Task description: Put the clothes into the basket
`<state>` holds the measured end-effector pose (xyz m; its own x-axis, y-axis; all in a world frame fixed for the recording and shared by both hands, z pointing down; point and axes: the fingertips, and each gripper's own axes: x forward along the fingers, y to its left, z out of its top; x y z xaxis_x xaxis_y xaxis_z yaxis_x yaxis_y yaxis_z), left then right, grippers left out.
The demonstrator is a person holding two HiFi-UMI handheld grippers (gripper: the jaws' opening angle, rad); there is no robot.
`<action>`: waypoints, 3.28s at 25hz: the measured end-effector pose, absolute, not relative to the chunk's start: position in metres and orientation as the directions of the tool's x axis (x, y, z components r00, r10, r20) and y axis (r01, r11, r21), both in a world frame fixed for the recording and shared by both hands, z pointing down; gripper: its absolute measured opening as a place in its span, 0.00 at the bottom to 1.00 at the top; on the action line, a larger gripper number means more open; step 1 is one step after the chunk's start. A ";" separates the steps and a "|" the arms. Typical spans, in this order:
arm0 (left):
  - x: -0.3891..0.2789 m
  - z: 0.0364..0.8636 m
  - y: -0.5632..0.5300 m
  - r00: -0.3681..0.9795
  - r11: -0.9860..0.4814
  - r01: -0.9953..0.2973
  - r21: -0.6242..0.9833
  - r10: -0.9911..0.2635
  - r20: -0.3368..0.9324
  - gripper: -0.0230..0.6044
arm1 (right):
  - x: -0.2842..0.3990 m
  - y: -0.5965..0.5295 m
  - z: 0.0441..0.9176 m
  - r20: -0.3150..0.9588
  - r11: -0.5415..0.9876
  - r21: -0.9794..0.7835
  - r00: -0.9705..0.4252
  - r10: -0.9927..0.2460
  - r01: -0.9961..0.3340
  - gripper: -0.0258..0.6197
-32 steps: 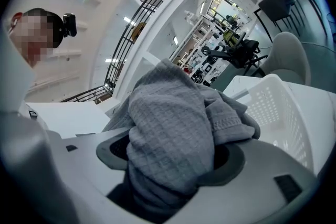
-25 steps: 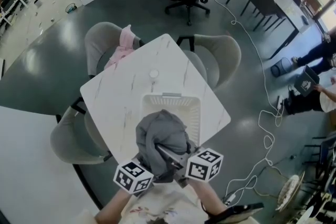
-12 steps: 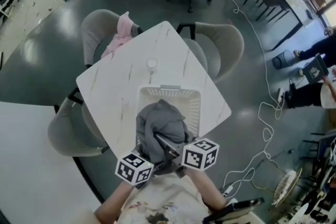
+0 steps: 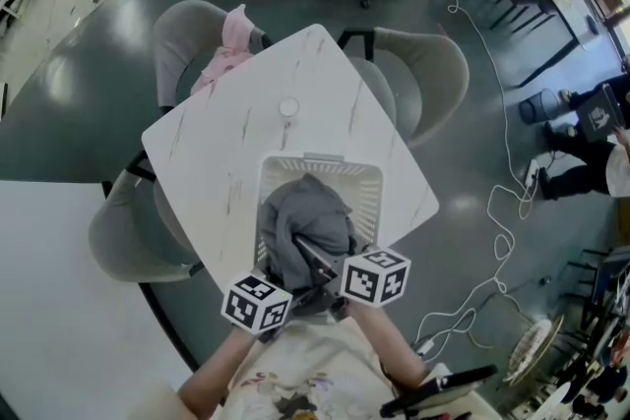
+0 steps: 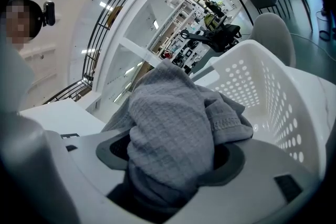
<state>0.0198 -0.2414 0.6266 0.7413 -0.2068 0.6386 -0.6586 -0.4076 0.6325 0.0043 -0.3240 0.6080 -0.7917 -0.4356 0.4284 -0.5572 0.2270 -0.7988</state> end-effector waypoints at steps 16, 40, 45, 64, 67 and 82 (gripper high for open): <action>0.021 0.679 -0.263 0.669 -0.297 -0.739 0.605 -0.219 0.710 0.49 | 0.009 -0.348 0.670 0.551 0.175 -0.747 -0.744 -0.378 -0.642 0.54; 0.018 0.742 -0.268 0.606 -0.066 -0.791 0.608 -0.215 0.765 0.49 | 0.020 -0.362 0.746 0.752 0.074 -0.598 -0.591 -0.290 -0.798 0.54; 0.013 0.754 -0.270 0.578 -0.052 -0.812 0.582 -0.218 0.787 0.48 | 0.019 -0.364 0.759 0.784 0.072 -0.560 -0.556 -0.275 -0.825 0.54; 0.008 0.811 -0.276 0.540 0.050 -0.823 0.566 -0.241 0.807 0.48 | 0.022 -0.371 0.820 0.874 0.103 -0.430 -0.442 -0.202 -0.897 0.54; 0.007 0.812 -0.276 0.534 0.049 -0.827 0.560 -0.246 0.809 0.48 | 0.021 -0.371 0.821 0.873 0.110 -0.430 -0.443 -0.203 -0.896 0.54; 0.012 0.778 -0.270 0.524 -0.098 -0.851 0.517 -0.249 0.815 0.69 | 0.030 -0.370 0.775 0.804 0.082 -0.532 -0.533 -0.264 -0.843 0.71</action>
